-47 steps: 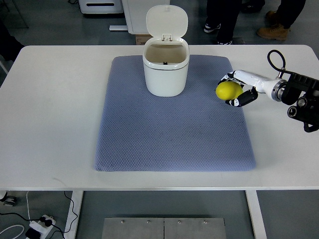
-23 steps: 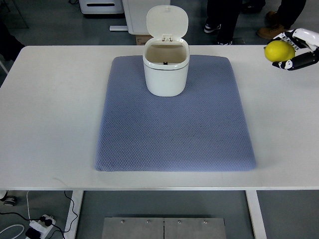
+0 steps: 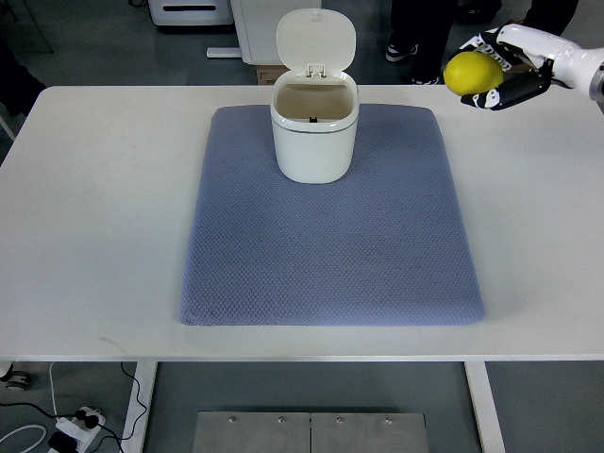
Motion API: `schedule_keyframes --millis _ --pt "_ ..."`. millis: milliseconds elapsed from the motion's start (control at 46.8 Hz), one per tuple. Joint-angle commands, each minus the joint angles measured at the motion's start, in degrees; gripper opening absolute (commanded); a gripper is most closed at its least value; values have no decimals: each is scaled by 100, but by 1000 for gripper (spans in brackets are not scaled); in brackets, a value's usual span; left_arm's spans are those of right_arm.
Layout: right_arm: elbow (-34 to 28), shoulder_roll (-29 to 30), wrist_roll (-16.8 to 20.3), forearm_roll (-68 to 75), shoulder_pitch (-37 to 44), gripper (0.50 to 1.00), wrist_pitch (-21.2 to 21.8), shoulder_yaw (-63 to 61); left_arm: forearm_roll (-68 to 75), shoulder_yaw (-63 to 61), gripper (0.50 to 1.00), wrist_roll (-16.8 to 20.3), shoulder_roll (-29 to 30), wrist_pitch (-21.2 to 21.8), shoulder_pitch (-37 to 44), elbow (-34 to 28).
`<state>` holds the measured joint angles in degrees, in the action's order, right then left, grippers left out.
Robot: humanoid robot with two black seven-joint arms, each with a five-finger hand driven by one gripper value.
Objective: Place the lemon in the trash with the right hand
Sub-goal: 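Lift the lemon with the right hand, away from the mat, then carry the lemon with the right hand over the open white bin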
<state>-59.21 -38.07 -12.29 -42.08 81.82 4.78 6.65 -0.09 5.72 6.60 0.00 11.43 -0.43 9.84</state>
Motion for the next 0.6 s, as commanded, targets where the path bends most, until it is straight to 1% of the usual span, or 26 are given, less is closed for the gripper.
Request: schedule_keyframes --millis 0,86,214,492,577 --pt "32 317 25 42 132 500 -12 29 1 0 1000 -1 0 0 -10 0" --pt "119 668 42 51 247 500 -39 73 1 0 1000 -1 0 0 -1 0" --pt "409 1125 60 174 291 500 -48 91 1 0 1000 -1 0 0 -1 0" --pt "1385 2294 69 297 361 500 -39 319 1 0 1000 -1 0 0 -1 0" --pt "1666 2567 69 332 335 500 -30 319 1 0 1000 -1 0 0 -1 0"
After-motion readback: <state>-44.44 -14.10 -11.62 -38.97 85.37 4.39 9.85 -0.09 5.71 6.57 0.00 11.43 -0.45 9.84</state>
